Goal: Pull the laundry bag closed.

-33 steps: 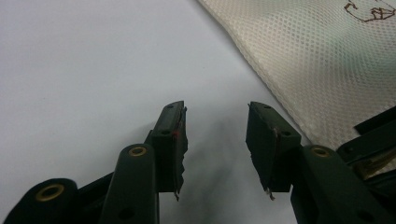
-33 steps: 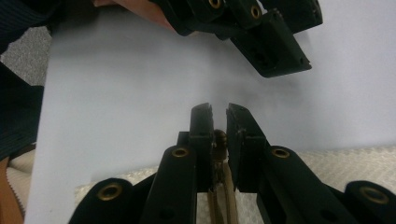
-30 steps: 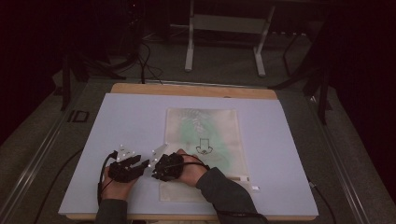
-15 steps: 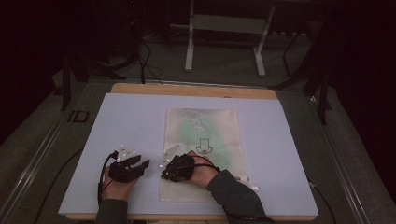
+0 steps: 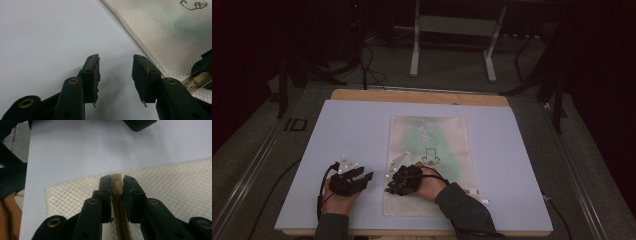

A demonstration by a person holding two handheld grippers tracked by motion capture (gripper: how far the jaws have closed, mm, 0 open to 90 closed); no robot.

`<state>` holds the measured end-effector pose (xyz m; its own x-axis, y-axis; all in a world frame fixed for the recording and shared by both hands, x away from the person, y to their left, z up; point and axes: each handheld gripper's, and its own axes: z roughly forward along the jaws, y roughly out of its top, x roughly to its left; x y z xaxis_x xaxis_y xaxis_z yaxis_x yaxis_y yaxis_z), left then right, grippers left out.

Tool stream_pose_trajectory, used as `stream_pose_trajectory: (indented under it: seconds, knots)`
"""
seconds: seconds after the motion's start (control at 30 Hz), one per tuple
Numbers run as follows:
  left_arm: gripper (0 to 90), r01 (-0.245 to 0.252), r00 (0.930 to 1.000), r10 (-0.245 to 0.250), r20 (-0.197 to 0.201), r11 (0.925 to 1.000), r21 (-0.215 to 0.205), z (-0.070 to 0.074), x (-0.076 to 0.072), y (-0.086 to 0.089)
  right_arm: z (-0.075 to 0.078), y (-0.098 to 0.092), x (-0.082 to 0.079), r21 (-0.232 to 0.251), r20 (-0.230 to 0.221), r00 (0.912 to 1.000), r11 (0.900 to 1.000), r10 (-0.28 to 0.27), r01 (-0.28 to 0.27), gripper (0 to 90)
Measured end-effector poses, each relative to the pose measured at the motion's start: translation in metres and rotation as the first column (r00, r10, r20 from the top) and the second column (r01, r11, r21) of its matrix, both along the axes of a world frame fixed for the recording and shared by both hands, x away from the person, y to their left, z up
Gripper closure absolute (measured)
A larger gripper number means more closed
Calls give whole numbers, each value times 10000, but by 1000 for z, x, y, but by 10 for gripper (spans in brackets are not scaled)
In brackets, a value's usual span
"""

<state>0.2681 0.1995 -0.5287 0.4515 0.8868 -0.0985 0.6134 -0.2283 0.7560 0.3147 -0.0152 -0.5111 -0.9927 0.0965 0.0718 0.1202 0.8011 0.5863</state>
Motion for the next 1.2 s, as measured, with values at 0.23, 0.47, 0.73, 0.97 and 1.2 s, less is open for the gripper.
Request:
stream_pose_trajectory:
  seconds: [0.23,0.47,0.73,0.97,1.2]
  knots:
    - [569,61,10000,-61,24,10000,-41,0,-1,-1,3,5,0,-101,36,10000,9999,20,-20,779]
    - [587,251,9997,-251,6,9996,-147,1,-2,-3,-2,1,-1,-260,56,10000,9997,-6,8,814]
    - [698,895,9959,-897,-101,9958,-184,1,-4,-12,-6,0,-3,-307,135,9999,9995,-27,31,817]
    - [887,1425,9894,-1430,-240,9896,-197,3,-5,-21,-7,0,-5,-326,285,9996,9995,10,-1,818]
    - [888,2036,9785,-2040,-308,9789,-170,3,-6,-34,-7,0,-5,-296,256,9997,9996,-29,37,818]
